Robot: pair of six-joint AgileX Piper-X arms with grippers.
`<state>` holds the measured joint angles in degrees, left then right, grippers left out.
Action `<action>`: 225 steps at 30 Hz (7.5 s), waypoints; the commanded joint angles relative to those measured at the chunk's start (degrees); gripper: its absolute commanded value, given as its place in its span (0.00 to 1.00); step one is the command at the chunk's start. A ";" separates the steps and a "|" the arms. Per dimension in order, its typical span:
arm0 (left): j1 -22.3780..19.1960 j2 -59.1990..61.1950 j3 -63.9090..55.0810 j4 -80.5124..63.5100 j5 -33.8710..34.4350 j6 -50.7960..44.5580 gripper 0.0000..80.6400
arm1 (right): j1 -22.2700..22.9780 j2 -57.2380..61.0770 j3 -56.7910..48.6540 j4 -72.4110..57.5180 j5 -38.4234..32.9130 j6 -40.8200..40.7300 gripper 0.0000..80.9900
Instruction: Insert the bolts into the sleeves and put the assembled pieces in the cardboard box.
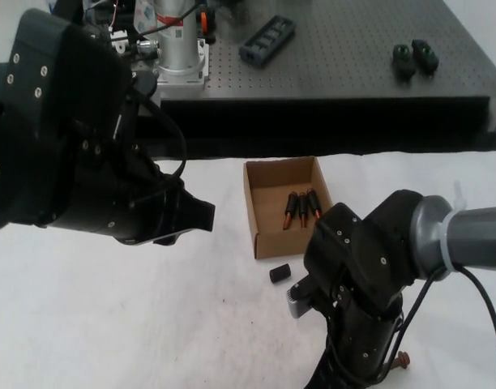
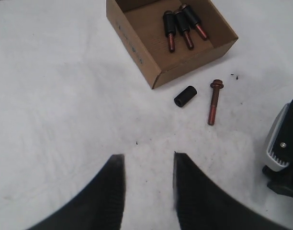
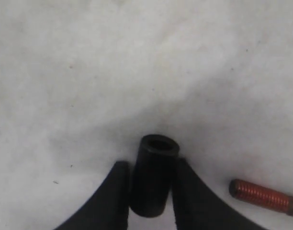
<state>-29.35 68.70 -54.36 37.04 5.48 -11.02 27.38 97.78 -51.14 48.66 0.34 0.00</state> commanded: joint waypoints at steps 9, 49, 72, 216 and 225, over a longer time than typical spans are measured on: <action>0.00 -0.46 -0.10 -0.27 -0.59 0.79 0.31 | -0.02 1.29 0.09 -4.26 -0.89 0.45 0.31; -12.91 61.19 -52.52 14.21 7.15 12.86 0.31 | -31.38 -43.34 13.24 0.65 -6.19 0.40 0.05; -12.56 58.32 -53.19 15.43 6.74 11.32 0.01 | -31.38 -45.05 13.24 -0.38 -12.46 -0.96 0.05; -3.32 14.32 -4.88 -29.27 7.14 -3.96 0.46 | -16.55 -10.62 -14.59 -12.63 -7.44 4.47 0.40; -3.32 14.32 -4.88 -28.93 7.14 -3.11 0.46 | -13.84 -16.51 -1.88 -13.92 -11.65 10.69 0.40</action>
<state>-32.63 83.66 -59.07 8.07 13.10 -15.03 11.55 80.32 -54.35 36.40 -7.82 8.96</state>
